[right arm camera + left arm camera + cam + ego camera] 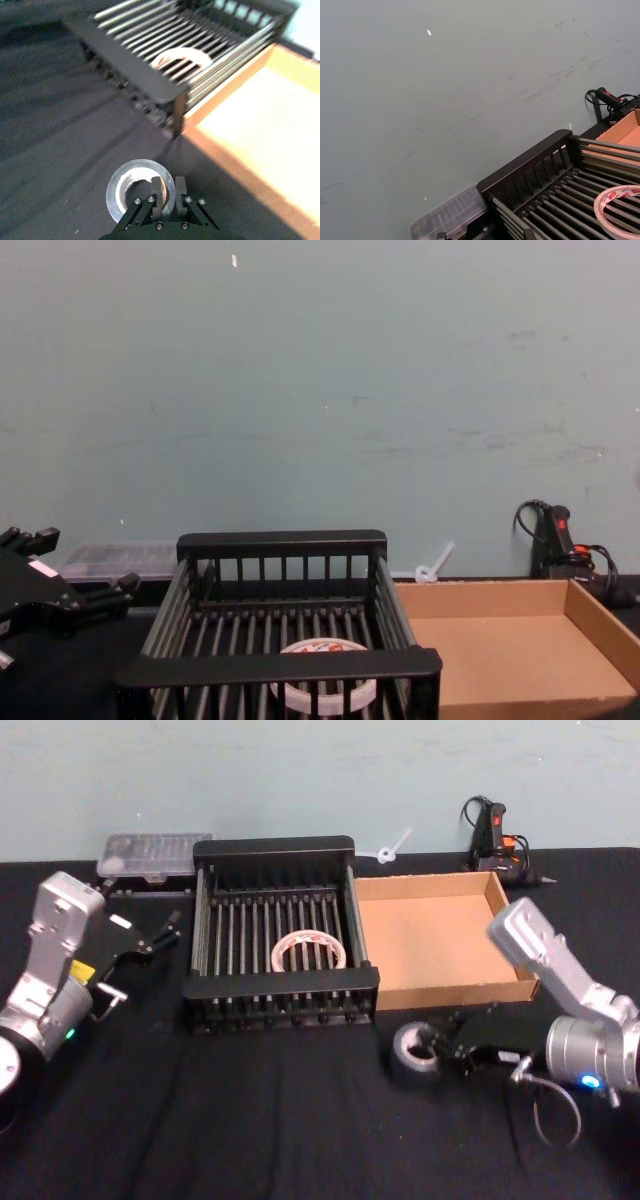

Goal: Pick up the white tape and place it into the black box , Pick up the silver tape and place it into the brown box.

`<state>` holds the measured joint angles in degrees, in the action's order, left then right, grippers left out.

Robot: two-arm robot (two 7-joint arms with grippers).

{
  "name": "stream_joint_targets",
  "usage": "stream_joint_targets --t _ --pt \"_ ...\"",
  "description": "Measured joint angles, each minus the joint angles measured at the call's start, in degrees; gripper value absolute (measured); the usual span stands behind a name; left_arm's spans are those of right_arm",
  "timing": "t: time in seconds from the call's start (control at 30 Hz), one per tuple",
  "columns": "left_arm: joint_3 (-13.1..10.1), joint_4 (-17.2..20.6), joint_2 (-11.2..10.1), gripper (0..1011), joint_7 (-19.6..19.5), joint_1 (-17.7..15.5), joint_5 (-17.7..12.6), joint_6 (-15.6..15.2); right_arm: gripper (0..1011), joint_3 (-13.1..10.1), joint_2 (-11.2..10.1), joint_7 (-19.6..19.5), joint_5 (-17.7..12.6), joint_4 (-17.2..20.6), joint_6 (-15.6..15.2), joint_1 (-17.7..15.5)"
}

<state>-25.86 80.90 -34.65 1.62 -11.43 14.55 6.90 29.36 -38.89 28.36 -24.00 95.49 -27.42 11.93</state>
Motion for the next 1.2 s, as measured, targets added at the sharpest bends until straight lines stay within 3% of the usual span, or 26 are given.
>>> stream_joint_targets --t 0.4,0.57,1.2 --pt "0.0 0.0 0.0 1001 0.0 0.0 0.0 0.0 169 -3.6 2.8 -4.2 0.1 -2.6 1.6 2.4" --pt "0.0 0.0 0.0 1001 0.0 0.0 0.0 0.0 169 -5.0 4.9 -6.1 1.0 -5.4 2.2 4.4" --pt "0.0 0.0 0.0 1001 0.0 0.0 0.0 0.0 169 -6.7 11.0 -8.7 5.2 -16.5 3.5 10.7"
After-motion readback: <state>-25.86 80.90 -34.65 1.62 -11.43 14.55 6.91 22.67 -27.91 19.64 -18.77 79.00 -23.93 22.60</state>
